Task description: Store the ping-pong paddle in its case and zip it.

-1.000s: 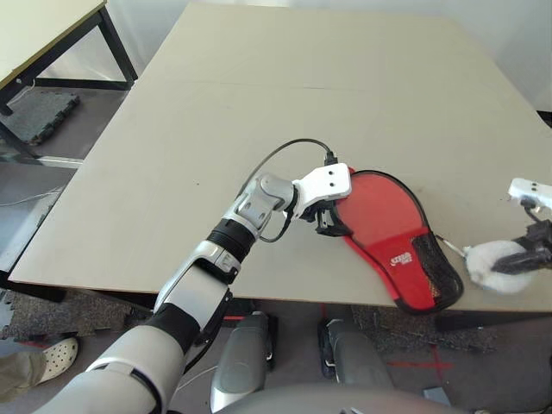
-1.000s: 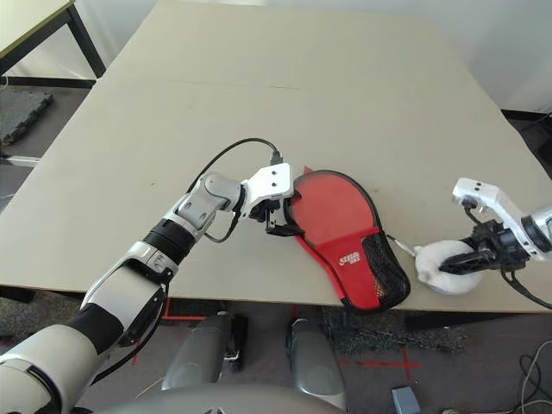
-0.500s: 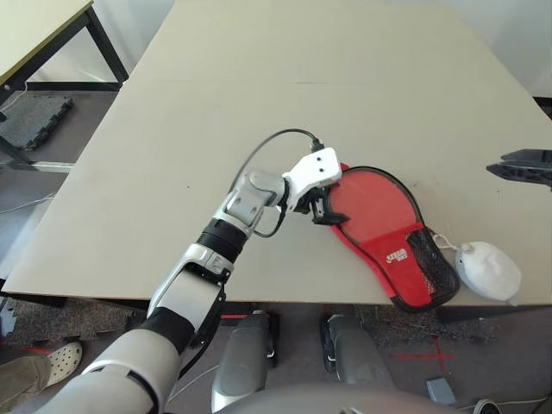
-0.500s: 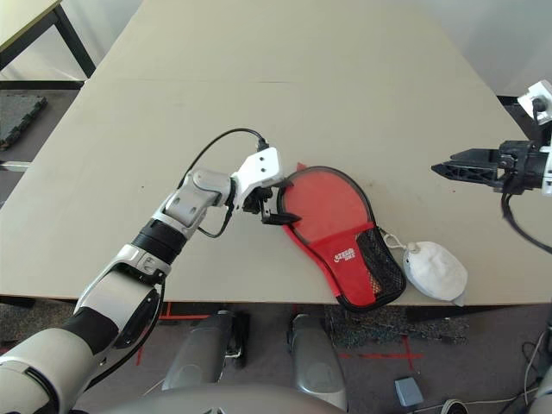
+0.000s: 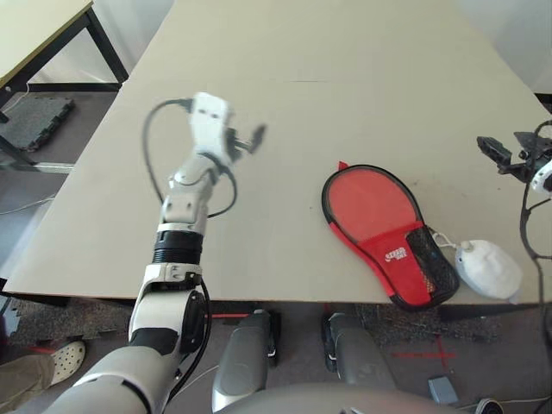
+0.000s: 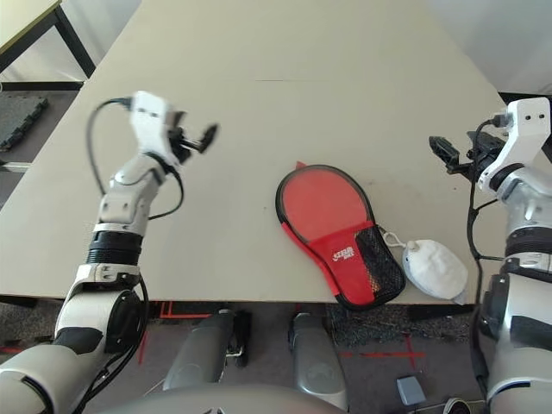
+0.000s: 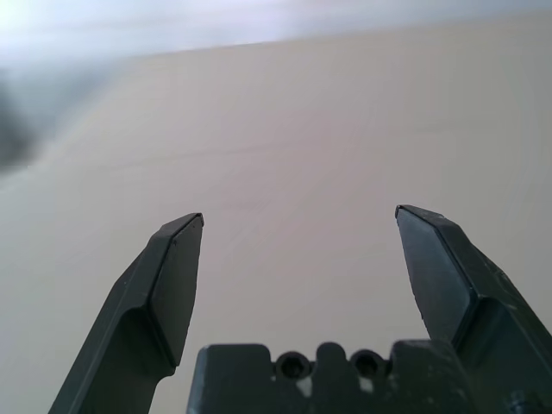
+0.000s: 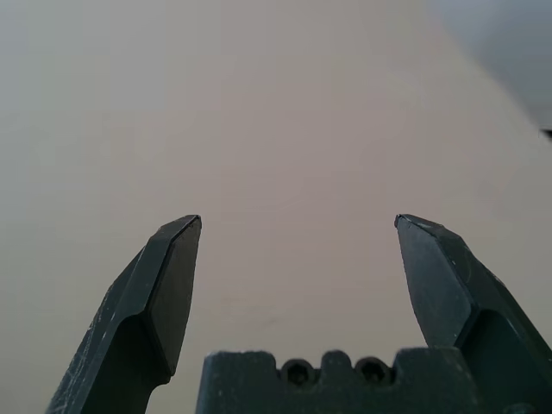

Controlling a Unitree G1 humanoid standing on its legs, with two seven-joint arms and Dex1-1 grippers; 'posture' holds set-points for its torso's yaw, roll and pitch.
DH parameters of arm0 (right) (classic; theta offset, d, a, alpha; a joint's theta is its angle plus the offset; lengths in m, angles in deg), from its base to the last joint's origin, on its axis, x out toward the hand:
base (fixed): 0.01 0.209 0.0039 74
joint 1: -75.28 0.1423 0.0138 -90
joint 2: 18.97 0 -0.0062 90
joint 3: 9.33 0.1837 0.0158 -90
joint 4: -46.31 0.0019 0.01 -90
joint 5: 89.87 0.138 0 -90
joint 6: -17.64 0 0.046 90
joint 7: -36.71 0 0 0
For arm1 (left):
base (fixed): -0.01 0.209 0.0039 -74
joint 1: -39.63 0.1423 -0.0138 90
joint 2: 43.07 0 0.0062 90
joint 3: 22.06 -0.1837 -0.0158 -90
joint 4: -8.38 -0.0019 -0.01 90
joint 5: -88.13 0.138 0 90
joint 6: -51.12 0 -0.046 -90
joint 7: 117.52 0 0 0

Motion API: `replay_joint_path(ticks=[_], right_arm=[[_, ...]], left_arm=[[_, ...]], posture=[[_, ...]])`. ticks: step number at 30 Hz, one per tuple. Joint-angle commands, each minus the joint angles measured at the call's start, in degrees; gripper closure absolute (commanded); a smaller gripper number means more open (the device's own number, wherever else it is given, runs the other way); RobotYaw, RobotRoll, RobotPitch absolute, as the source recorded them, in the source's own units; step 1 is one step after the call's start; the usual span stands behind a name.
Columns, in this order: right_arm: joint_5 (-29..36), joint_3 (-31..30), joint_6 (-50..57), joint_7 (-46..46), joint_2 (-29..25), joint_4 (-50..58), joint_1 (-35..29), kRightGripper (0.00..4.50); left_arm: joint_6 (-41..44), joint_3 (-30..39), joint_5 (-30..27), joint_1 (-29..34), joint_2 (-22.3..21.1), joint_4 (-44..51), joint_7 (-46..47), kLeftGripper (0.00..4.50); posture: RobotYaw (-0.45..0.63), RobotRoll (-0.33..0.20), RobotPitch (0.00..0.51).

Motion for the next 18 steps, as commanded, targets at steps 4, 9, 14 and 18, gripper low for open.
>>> replay_joint_path(ticks=[4,9,14,18], right_arm=[[-0.3,2.3,-6.4,-11.2,2.7,-3.1,-0.1,0.04],[-1.1,1.8,-8.1,-15.5,3.7,-4.2,-0.1,0.04],[-2.0,1.6,-7.4,-19.2,3.5,-5.8,-0.4,0.04],[-1.8,1.8,-7.6,-18.7,3.5,-6.0,-0.5,0.04]], left_arm=[[-7.2,1.6,0.3,4.7,-2.0,-5.1,6.1,0.00],[-8.3,1.9,-1.5,6.8,-1.4,-5.8,6.9,0.00],[-8.8,1.1,-2.5,7.5,-0.7,-5.7,6.1,0.00],[-8.9,0.7,-3.3,8.4,-0.3,-5.1,5.5,0.00]], posture=[[0.01,0.000,0.138],[0.01,0.000,0.136],[0.01,0.000,0.137],[0.01,0.000,0.136]])
